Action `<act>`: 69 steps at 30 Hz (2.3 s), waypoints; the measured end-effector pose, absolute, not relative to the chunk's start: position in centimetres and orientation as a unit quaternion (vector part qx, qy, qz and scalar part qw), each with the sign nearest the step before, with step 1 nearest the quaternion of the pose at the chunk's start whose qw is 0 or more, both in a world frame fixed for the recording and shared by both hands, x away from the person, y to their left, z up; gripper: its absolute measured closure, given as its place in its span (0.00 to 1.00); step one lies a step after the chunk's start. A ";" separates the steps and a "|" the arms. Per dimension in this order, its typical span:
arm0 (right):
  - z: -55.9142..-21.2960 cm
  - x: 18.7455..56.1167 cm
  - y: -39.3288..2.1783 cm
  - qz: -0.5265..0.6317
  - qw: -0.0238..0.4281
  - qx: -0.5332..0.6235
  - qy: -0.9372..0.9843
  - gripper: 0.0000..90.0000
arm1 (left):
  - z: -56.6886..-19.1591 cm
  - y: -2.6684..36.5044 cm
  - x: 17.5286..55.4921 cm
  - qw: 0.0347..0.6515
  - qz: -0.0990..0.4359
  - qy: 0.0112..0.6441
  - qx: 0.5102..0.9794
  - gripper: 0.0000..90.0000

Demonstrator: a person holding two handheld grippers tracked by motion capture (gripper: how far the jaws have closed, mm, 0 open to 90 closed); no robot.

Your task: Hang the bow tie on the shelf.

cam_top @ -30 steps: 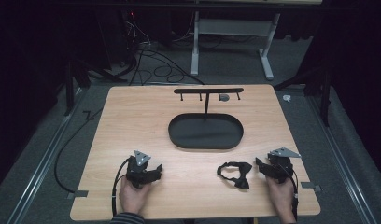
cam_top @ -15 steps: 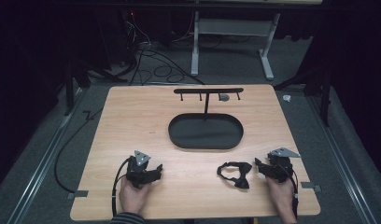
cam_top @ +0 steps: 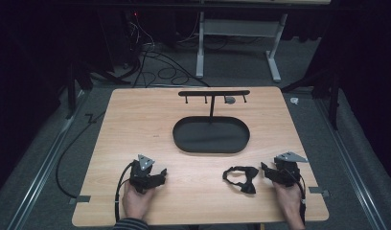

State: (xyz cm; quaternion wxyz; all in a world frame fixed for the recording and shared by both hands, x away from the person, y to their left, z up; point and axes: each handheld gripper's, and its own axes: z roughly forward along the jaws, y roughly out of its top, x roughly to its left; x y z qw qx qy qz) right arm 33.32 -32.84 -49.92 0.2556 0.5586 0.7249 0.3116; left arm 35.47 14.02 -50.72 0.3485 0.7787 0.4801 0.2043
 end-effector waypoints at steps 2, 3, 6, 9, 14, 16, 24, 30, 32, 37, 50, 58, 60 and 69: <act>-49.8 33.3 -32.8 0.315 0.254 0.559 0.724 0.46 | -50.7 14.0 35.5 0.348 0.204 0.480 0.779 0.27; -49.7 33.2 -32.8 0.316 0.252 0.558 0.725 0.46 | -50.7 14.0 35.5 0.349 0.204 0.480 0.779 0.27; -49.4 33.2 -32.7 0.325 0.244 0.556 0.725 0.46 | -50.7 14.0 35.5 0.349 0.204 0.480 0.779 0.27; -48.9 32.9 -32.6 0.342 0.241 0.550 0.723 0.46 | -50.7 14.0 35.5 0.349 0.205 0.480 0.779 0.27; -48.5 32.6 -32.2 0.346 0.231 0.544 0.728 0.47 | -50.7 14.0 35.5 0.349 0.204 0.480 0.779 0.27; -48.3 32.5 -32.1 0.351 0.228 0.543 0.728 0.47 | -50.7 14.0 35.5 0.349 0.204 0.480 0.779 0.27; -46.8 32.2 -31.2 0.371 0.212 0.521 0.739 0.50 | -50.7 14.0 35.5 0.349 0.204 0.480 0.778 0.27; -46.2 32.1 -30.3 0.375 0.201 0.508 0.749 0.52 | -50.7 14.0 35.5 0.349 0.204 0.480 0.778 0.27; -46.0 32.2 -30.0 0.377 0.194 0.503 0.753 0.52 | -50.7 14.0 35.5 0.349 0.204 0.480 0.779 0.27; -45.9 32.4 -29.2 0.375 0.186 0.490 0.765 0.54 | -50.7 14.0 35.5 0.349 0.204 0.480 0.779 0.27; -46.0 33.1 -26.1 0.373 0.166 0.452 0.793 0.54 | -50.7 14.0 35.5 0.349 0.204 0.480 0.778 0.27; -46.4 33.7 -24.8 0.368 0.163 0.436 0.805 0.55 | -50.7 14.0 35.5 0.349 0.204 0.480 0.778 0.27; -46.6 34.1 -24.3 0.363 0.156 0.433 0.810 0.57 | -50.7 14.0 35.5 0.350 0.204 0.480 0.778 0.27; -47.5 34.8 -23.5 0.345 0.143 0.428 0.823 0.59 | -50.7 14.0 35.5 0.350 0.204 0.481 0.778 0.27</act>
